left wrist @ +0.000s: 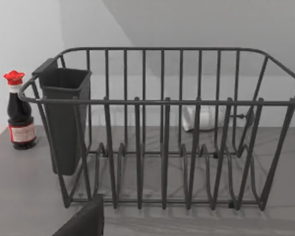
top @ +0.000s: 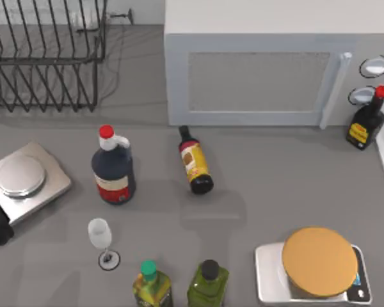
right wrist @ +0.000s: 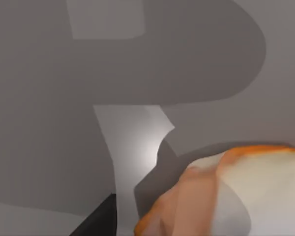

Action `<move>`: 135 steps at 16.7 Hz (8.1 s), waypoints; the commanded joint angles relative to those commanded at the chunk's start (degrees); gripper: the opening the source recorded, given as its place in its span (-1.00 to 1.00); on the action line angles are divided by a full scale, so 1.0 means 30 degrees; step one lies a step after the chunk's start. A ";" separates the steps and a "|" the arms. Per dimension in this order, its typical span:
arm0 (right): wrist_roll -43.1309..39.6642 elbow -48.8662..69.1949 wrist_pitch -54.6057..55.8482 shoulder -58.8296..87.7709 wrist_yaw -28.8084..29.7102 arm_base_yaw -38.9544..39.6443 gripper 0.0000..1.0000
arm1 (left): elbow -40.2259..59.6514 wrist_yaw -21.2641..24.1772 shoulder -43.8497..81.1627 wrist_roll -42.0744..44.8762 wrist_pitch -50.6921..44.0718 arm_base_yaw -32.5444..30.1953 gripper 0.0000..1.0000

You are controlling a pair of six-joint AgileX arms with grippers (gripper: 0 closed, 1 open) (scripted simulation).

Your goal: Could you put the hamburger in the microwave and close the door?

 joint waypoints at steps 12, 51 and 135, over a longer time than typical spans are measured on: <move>-0.0119 0.3152 -0.5109 -0.1819 -0.0002 -0.0088 -1.00 | 0.0000 0.0000 0.0000 0.0000 0.0000 0.0000 1.00; 1.5539 0.7428 2.3627 1.0668 1.1941 2.4443 -1.00 | 0.0000 0.0000 0.0000 0.0000 0.0000 0.0000 1.00; 1.6211 0.7364 2.4772 1.1308 1.2638 2.4984 1.00 | 0.2396 -0.0327 1.0393 0.0161 0.7855 -0.0318 -1.00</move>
